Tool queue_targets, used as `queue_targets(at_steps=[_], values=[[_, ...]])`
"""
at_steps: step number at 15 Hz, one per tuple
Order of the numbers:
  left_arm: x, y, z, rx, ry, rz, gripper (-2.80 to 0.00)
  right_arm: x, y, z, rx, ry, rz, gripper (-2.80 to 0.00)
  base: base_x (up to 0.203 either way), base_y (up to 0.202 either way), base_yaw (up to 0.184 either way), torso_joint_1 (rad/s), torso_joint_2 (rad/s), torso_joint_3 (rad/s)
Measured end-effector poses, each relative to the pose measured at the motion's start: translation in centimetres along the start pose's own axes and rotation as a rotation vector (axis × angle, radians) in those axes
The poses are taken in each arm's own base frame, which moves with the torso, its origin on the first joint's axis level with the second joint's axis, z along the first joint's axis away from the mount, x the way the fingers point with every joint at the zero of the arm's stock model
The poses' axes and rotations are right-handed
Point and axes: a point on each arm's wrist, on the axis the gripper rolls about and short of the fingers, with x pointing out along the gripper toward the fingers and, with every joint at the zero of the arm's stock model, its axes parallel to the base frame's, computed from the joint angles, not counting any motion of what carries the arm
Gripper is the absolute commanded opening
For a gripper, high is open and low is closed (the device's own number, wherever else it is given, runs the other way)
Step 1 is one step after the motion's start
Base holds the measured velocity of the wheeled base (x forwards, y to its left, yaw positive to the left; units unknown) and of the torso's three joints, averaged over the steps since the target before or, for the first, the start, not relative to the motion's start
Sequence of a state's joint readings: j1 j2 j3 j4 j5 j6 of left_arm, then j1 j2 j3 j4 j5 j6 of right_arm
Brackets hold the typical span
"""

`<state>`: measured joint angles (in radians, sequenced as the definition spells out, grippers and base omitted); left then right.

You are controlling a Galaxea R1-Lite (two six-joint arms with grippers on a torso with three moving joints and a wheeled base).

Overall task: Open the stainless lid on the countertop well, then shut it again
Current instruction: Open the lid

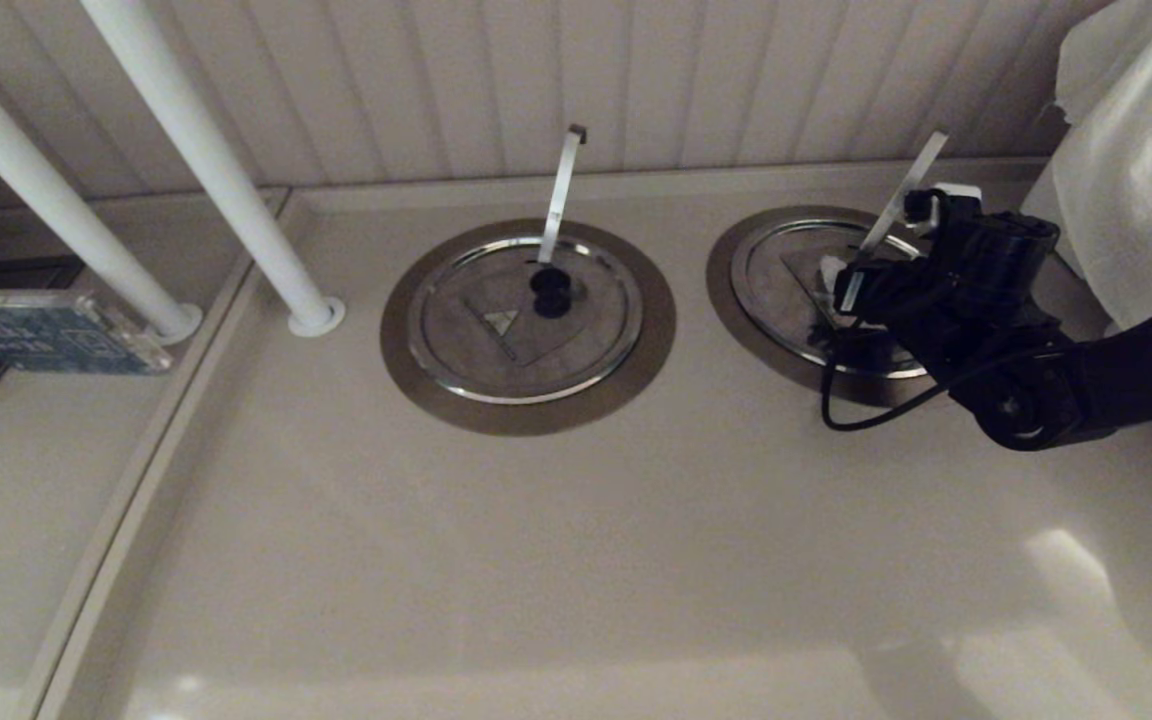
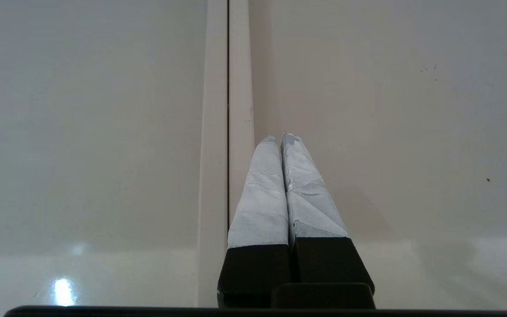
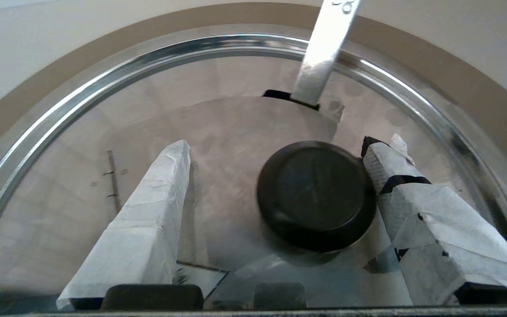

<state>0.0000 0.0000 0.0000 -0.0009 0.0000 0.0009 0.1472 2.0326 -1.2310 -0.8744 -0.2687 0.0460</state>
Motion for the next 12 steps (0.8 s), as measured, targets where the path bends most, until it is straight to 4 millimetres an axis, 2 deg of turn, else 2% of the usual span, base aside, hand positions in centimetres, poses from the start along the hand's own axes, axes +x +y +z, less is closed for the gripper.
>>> queue_targets(at_steps=[8, 12], values=[[0.0, 0.0, 0.0, 0.0, 0.0, 0.0, -2.8, -1.5, 0.7, 1.4, 0.006, -0.014, 0.03, 0.0, 0.0, 0.0, 0.0, 0.0, 0.0, 0.0], [0.0, 0.0, 0.0, 0.0, 0.0, 0.0, -2.8, -1.6, 0.7, 1.6, 0.005, -0.018, 0.027, 0.0, 0.0, 0.0, 0.0, 0.0, 0.0, 0.0]])
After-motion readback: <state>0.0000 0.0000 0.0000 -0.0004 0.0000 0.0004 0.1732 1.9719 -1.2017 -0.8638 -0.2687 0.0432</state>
